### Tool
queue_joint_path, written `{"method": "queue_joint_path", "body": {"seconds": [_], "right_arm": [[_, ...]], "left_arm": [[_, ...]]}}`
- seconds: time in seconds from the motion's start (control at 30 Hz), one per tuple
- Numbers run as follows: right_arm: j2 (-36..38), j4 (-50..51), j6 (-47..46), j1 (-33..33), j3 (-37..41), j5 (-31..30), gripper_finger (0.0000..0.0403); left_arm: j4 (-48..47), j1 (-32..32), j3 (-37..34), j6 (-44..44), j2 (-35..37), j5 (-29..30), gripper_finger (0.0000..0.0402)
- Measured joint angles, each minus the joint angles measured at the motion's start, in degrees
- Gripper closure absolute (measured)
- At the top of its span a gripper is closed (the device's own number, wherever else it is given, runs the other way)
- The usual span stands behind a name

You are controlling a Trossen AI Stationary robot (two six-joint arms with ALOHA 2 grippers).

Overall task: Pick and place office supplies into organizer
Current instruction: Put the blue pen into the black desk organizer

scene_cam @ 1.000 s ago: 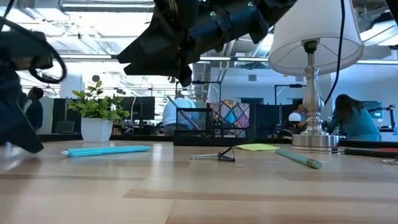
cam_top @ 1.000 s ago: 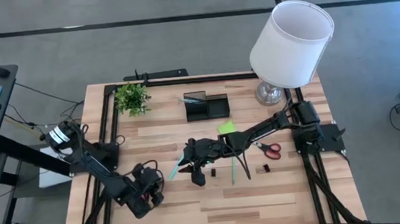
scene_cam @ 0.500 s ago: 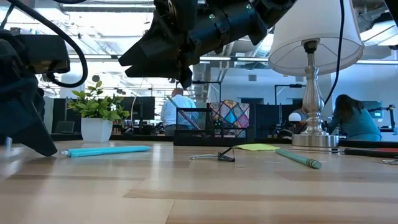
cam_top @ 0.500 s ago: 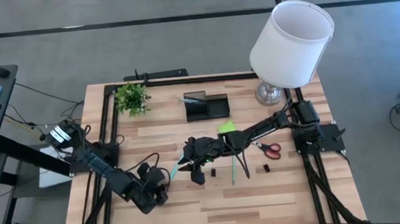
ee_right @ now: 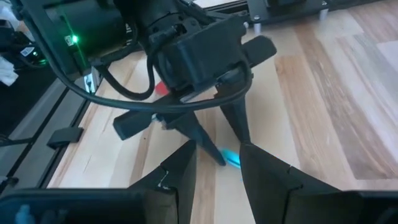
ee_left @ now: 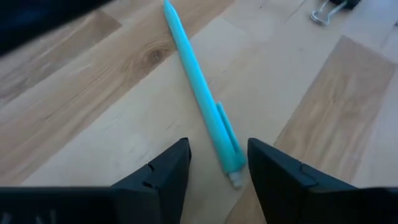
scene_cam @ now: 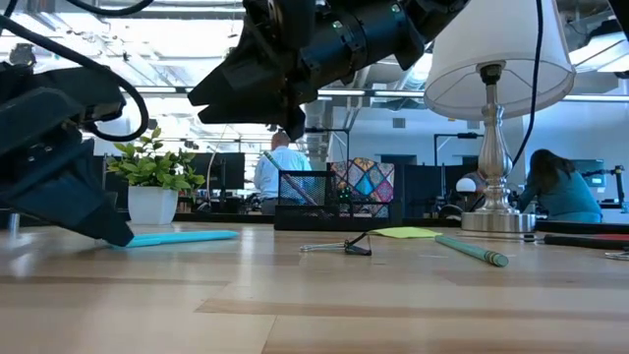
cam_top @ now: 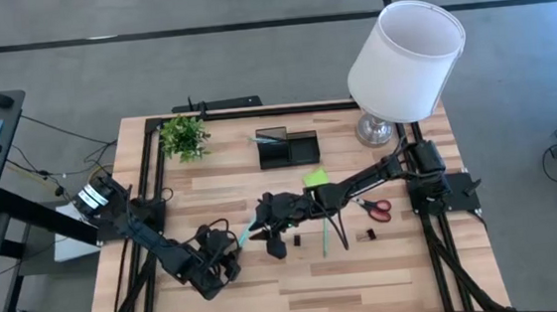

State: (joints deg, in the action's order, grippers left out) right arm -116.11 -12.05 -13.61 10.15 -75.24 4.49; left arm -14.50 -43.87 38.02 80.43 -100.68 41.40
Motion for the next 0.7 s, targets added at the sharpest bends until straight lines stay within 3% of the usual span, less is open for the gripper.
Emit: {"method": "queue_joint_path", "body": {"seconds": [0.27,0.7], "right_arm": [[0.0,2.8,0.0,-0.1,0.0,0.0,0.0287],[0.0,2.8,0.0,0.0,0.0,0.0,0.0287]], "left_arm": [[-0.7,-3.3,0.3,0.4,-0.1,0.2,0.0274],[-1.5,-3.5,0.4,1.9,-0.1,-0.1,0.0321]]}}
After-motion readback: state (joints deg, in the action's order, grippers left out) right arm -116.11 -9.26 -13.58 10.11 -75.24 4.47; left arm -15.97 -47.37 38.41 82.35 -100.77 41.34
